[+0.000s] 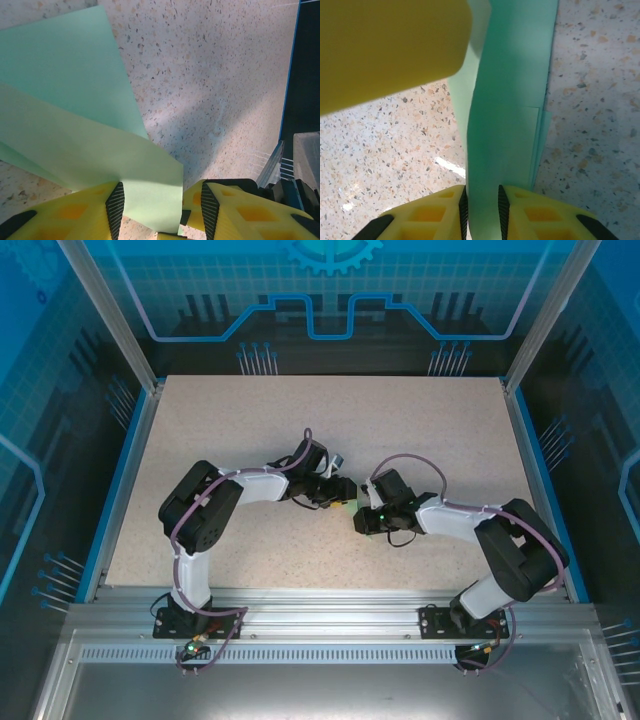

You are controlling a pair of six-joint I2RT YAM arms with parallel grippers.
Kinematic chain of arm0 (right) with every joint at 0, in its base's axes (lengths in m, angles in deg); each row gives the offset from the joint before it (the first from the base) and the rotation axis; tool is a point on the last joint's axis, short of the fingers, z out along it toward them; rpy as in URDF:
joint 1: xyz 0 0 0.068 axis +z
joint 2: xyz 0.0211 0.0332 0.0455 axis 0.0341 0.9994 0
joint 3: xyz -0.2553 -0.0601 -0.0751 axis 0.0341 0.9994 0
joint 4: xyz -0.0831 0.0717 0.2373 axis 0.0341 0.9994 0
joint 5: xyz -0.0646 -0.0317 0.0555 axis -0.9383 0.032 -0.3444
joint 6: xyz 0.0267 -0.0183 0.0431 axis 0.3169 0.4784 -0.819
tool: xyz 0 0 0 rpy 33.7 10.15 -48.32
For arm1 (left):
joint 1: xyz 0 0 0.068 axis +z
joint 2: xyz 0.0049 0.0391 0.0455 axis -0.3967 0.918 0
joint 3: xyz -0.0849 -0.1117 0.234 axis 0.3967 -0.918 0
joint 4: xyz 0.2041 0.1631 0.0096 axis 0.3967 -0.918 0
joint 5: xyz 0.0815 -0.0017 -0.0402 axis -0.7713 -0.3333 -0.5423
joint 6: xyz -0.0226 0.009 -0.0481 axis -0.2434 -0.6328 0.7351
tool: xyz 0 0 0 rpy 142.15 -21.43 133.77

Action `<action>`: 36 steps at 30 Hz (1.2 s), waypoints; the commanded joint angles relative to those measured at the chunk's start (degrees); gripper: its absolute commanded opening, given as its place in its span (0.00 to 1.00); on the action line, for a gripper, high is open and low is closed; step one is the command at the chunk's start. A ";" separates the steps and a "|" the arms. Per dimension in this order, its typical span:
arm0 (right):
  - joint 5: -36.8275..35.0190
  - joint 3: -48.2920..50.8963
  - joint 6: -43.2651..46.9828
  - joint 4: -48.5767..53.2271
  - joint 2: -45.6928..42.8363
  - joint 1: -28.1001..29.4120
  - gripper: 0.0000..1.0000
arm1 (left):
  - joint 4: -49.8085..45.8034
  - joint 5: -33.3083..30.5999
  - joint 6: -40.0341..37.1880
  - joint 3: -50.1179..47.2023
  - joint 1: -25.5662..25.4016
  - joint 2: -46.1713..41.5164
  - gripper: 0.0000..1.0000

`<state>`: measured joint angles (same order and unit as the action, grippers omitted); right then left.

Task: Fold a paper plane with a square sheet of paper (pick it up from the middle)

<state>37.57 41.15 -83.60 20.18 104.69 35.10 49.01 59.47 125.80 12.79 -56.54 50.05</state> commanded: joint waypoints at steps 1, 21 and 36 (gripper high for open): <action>-1.51 -1.60 0.38 1.72 0.94 0.91 0.24 | -1.00 1.10 -0.88 1.69 -0.22 0.34 0.49; 14.48 2.80 -6.25 -11.28 -0.88 -2.42 0.05 | 0.35 3.09 -0.99 1.17 -0.18 -3.27 0.54; 14.64 5.32 -10.00 -13.42 3.06 -5.54 0.06 | 2.62 1.89 0.61 -1.13 0.42 -5.68 0.56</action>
<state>50.99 45.44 -92.52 7.81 106.46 30.62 50.52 61.57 126.11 12.55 -56.52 47.19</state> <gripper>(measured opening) 0.063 0.559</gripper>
